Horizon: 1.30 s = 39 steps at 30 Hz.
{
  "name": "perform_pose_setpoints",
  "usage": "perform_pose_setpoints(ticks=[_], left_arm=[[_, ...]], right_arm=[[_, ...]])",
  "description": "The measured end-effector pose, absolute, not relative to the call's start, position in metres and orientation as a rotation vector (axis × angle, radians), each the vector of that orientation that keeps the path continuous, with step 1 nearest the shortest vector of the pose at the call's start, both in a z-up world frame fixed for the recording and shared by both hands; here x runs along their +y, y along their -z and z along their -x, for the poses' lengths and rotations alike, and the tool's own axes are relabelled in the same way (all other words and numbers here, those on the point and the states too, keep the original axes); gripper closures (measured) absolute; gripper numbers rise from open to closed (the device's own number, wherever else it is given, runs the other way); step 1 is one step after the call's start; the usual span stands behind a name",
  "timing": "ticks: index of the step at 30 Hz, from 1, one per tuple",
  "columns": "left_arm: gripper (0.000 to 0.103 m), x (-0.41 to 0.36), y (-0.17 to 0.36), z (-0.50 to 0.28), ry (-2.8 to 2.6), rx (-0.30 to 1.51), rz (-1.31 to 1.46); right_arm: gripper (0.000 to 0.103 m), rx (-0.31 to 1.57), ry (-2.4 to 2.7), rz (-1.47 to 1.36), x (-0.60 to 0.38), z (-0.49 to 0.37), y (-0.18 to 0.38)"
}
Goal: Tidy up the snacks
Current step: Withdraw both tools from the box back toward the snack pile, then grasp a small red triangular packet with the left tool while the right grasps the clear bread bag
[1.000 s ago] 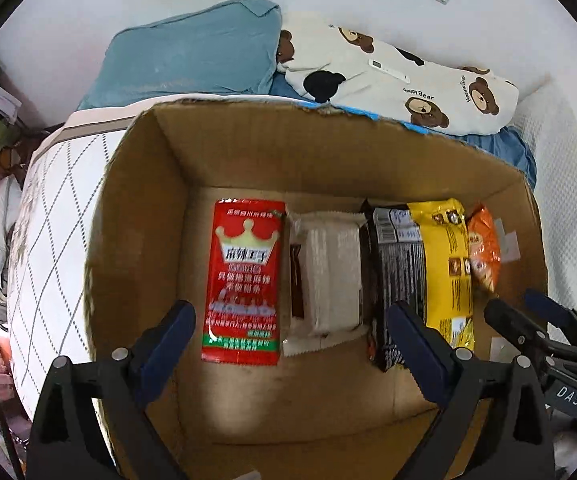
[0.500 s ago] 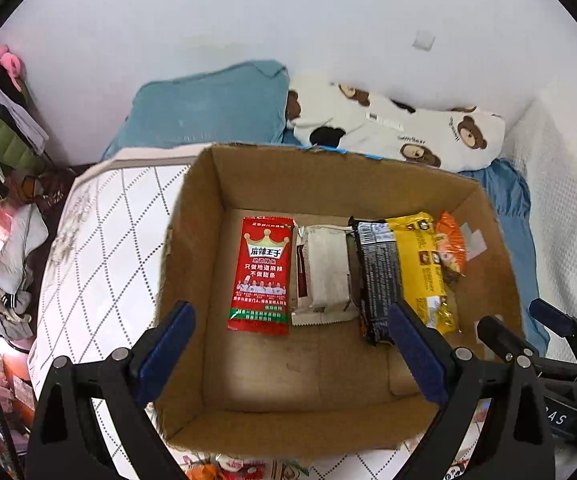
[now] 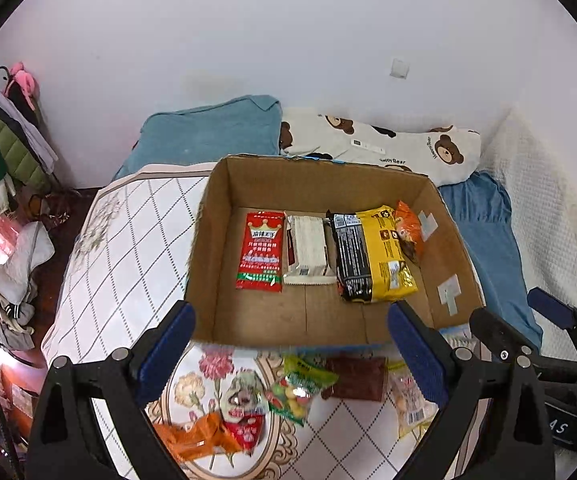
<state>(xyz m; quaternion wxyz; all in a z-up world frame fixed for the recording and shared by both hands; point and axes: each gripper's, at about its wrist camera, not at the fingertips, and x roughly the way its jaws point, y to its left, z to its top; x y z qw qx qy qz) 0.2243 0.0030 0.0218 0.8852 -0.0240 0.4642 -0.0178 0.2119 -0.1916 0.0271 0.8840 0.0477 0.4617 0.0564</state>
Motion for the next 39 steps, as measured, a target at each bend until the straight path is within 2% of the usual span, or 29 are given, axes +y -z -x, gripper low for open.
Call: perform_pose_setpoints(ticks=[7,9,11,12,17,22,30,31,33,34,35,39], left_arm=[[0.005,0.006,-0.023,-0.188,0.031,0.978,0.084],[0.005,0.008,-0.015,-0.181,0.019,1.000,0.079],[0.005,0.011,-0.002,-0.175,0.001,1.032,0.075],[0.005,0.015,0.011,-0.172,-0.017,1.069,0.075],[0.005,0.031,0.064,-0.165,-0.099,1.209,0.050],[0.005,0.047,0.122,-0.169,-0.162,1.349,0.028],[0.005,0.051,0.196,-0.185,-0.156,1.531,-0.023],[0.007,0.051,0.199,-0.186,-0.152,1.529,-0.018],[0.031,0.052,0.201,-0.184,-0.163,1.524,-0.013],[0.034,0.052,0.199,-0.182,-0.155,1.513,-0.006],[0.042,0.052,0.199,-0.180,-0.147,1.508,0.000],[0.049,0.049,0.193,-0.168,-0.106,1.483,0.033]], right_arm=[[0.006,0.998,-0.156,-0.197,-0.204,-0.169,-0.023],[0.013,1.030,-0.158,-0.224,-0.211,-0.164,-0.009],[0.032,1.078,-0.154,-0.234,-0.218,-0.161,0.011],[0.035,1.106,-0.155,-0.239,-0.223,-0.160,0.026],[0.034,1.239,-0.130,-0.237,-0.236,-0.162,0.089],[0.026,1.354,-0.110,-0.199,-0.239,-0.171,0.145],[0.025,1.415,-0.136,-0.149,-0.231,-0.176,0.185],[0.027,1.414,-0.135,-0.127,-0.229,-0.176,0.187],[0.032,1.418,-0.130,-0.099,-0.225,-0.174,0.190],[0.034,1.416,-0.135,-0.089,-0.223,-0.172,0.192],[0.035,1.413,-0.136,-0.080,-0.220,-0.169,0.193],[0.038,1.408,-0.141,-0.066,-0.210,-0.154,0.192]])
